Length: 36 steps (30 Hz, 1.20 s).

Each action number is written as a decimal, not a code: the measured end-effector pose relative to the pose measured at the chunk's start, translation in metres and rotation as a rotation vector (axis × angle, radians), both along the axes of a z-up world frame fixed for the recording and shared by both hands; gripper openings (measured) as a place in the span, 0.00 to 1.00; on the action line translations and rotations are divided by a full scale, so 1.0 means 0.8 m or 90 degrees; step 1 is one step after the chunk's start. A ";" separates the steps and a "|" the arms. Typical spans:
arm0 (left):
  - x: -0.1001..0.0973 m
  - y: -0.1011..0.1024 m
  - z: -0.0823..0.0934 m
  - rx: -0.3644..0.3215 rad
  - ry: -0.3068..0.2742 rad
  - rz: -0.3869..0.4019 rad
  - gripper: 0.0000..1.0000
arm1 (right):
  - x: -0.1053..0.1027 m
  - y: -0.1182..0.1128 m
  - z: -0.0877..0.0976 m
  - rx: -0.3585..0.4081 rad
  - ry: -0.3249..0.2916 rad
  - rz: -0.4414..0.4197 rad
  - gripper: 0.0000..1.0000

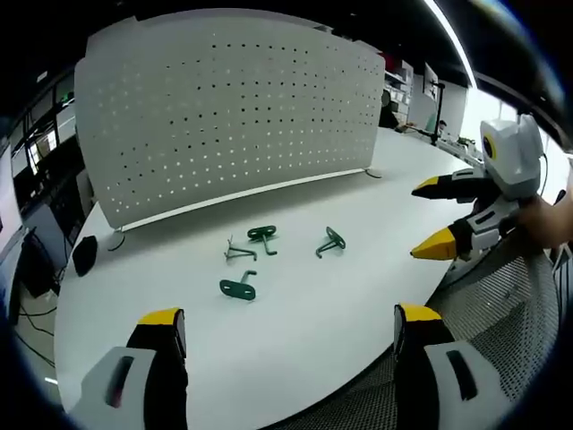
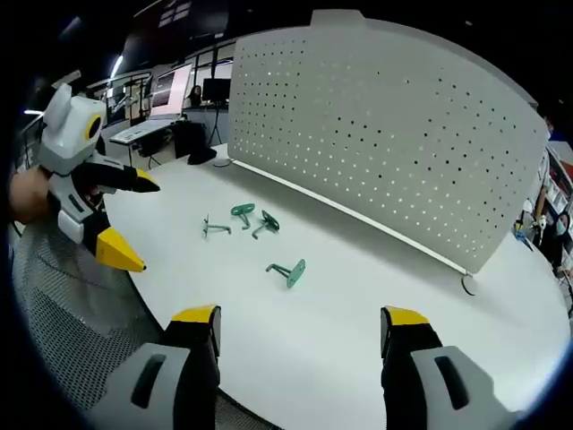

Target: Insert the hook assembly into the mounting plate slot until the hook locks in place.

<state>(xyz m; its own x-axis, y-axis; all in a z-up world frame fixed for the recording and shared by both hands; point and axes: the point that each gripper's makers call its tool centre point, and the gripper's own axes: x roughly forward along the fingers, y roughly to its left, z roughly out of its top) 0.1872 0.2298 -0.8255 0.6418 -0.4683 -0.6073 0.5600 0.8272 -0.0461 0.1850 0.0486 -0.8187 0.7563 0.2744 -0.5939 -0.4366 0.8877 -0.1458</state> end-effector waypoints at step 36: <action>0.002 0.002 0.006 -0.003 -0.015 0.005 0.98 | -0.001 0.000 -0.003 -0.003 0.007 0.001 0.70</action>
<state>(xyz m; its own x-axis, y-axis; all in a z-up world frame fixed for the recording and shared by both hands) 0.1888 0.2311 -0.8209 0.6597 -0.4657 -0.5899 0.5547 0.8313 -0.0360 0.1841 0.0485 -0.8210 0.7491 0.2727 -0.6037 -0.4392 0.8867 -0.1444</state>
